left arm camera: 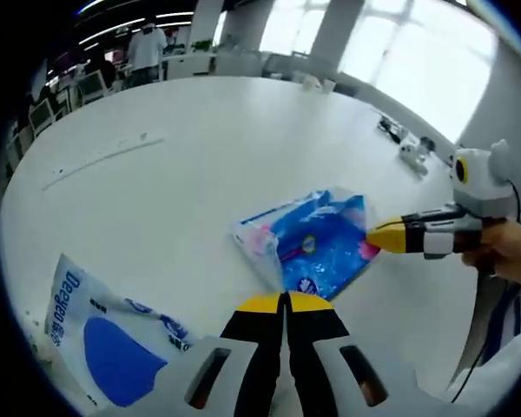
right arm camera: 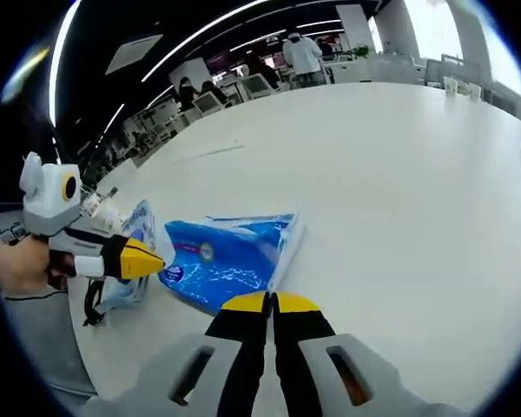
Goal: Arrange the tabletop items into an orderly group along one side of the table until the central work area is clear of visible clutter.
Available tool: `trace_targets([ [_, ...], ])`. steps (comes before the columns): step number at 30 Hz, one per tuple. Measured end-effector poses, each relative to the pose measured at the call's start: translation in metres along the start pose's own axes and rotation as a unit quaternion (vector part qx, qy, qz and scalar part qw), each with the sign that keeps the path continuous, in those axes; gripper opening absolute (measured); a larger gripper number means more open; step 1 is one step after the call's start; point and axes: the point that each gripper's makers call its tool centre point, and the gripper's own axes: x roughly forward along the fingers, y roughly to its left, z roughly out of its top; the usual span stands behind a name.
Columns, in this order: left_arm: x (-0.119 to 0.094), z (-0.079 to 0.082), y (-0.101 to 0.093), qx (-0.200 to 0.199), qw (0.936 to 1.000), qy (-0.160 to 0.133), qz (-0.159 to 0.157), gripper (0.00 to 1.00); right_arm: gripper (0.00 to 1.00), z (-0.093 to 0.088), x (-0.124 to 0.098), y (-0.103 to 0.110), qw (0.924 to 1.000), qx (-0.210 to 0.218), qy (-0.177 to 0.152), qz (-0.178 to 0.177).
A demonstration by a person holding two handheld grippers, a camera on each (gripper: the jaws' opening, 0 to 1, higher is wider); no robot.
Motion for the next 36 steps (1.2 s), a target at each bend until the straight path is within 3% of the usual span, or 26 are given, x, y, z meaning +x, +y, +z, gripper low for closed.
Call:
trace_targets([
  [6, 0.004, -0.007, -0.001, 0.0, 1.0, 0.005, 0.0, 0.0, 0.0, -0.012, 0.002, -0.005, 0.9999, -0.001, 0.013, -0.003],
  [22, 0.011, -0.009, 0.002, -0.015, 0.9999, 0.004, 0.002, 0.0, 0.0, -0.012, 0.002, -0.007, 0.9997, -0.015, 0.014, -0.009],
  [28, 0.009, -0.007, 0.004, 0.01, 0.9999, -0.003, 0.01, 0.0, 0.03, -0.009, 0.004, -0.007, 0.9989, -0.043, 0.013, -0.013],
  [32, 0.006, 0.006, 0.018, 0.042, 0.9972, -0.038, 0.049, 0.37, 0.27, 0.001, 0.003, -0.009, 0.9977, -0.064, -0.013, -0.018],
  [33, 0.005, 0.008, 0.02, 0.042, 0.9969, -0.04, 0.052, 0.41, 0.37, 0.003, 0.003, -0.009, 0.9976, -0.063, -0.019, -0.02],
  [36, -0.002, 0.019, 0.025, 0.053, 0.9934, -0.067, 0.076, 0.61, 0.51, 0.007, 0.001, -0.011, 0.997, -0.065, -0.03, -0.028],
])
